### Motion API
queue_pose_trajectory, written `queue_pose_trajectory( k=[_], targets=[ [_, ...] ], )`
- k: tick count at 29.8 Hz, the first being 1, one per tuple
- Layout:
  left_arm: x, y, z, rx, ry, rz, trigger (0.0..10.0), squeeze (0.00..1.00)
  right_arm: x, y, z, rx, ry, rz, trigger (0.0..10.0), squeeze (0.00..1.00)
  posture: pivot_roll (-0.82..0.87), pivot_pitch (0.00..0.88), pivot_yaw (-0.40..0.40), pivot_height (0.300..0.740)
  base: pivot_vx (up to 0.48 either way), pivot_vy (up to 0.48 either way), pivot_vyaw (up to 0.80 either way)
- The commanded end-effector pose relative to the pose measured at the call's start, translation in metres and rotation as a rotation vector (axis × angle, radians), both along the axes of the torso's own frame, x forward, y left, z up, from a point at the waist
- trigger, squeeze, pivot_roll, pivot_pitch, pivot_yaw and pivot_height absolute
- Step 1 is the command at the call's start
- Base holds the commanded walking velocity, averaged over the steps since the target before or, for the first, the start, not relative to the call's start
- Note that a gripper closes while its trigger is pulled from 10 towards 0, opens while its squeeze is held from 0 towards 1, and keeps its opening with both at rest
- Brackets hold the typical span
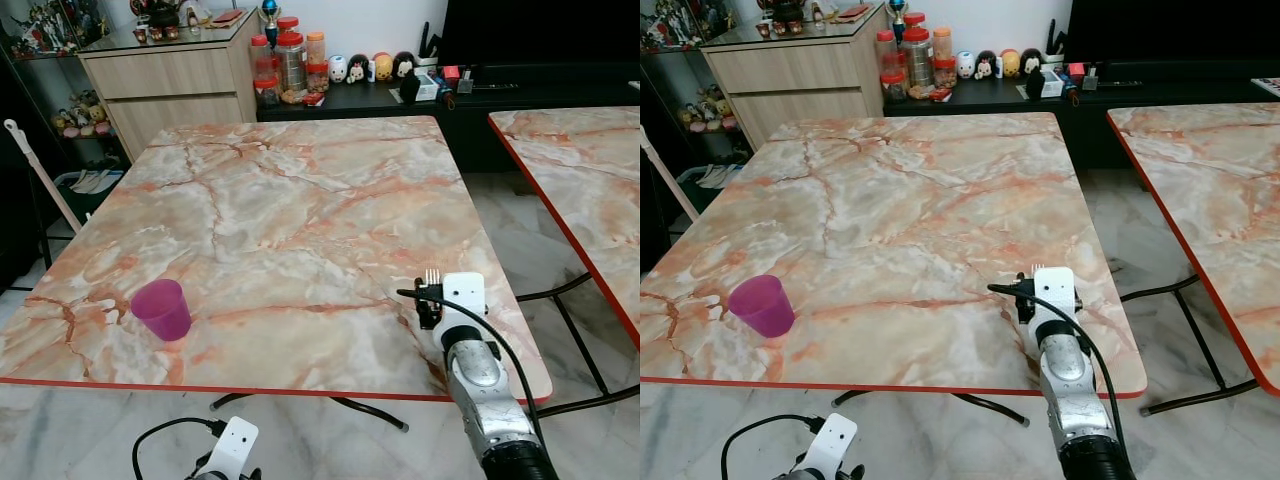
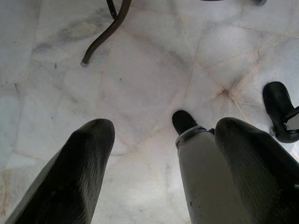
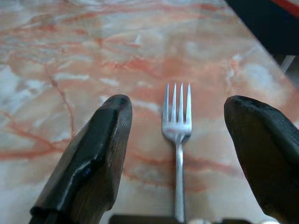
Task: Setting the table
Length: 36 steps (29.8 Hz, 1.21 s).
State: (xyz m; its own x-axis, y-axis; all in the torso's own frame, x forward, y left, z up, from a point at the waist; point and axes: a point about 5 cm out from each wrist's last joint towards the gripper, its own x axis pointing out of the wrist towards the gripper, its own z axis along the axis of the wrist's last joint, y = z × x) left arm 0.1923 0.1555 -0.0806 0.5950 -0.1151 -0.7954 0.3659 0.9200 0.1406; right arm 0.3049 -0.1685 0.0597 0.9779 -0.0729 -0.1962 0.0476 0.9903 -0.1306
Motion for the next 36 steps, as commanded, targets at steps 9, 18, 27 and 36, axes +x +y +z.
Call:
queue_pose_trajectory(
  k=[9,18,27,36],
  targets=[
    [0.000,0.004,0.000,0.008,0.018,-0.003,10.0,0.00,-0.004,0.002,-0.008,0.042,0.041,-0.030,10.0,0.00,-0.02,0.000,0.082,0.740,0.000,0.000,0.00],
    [-0.001,0.004,-0.001,0.010,0.019,-0.009,10.0,0.00,-0.004,-0.008,-0.009,0.056,0.051,-0.118,10.0,0.00,-0.02,0.000,0.079,0.740,0.000,0.000,0.00],
    [-0.003,0.004,-0.002,0.014,0.026,-0.021,10.0,0.00,-0.005,-0.001,-0.024,0.088,0.163,-0.078,10.0,0.00,-0.02,0.000,0.081,0.740,0.000,0.000,0.00],
    [-0.003,0.004,-0.002,0.013,0.026,-0.018,10.0,0.00,-0.003,0.014,-0.023,0.110,0.160,-0.037,10.0,0.00,-0.02,0.000,0.079,0.740,0.000,0.000,0.00]
  ],
)
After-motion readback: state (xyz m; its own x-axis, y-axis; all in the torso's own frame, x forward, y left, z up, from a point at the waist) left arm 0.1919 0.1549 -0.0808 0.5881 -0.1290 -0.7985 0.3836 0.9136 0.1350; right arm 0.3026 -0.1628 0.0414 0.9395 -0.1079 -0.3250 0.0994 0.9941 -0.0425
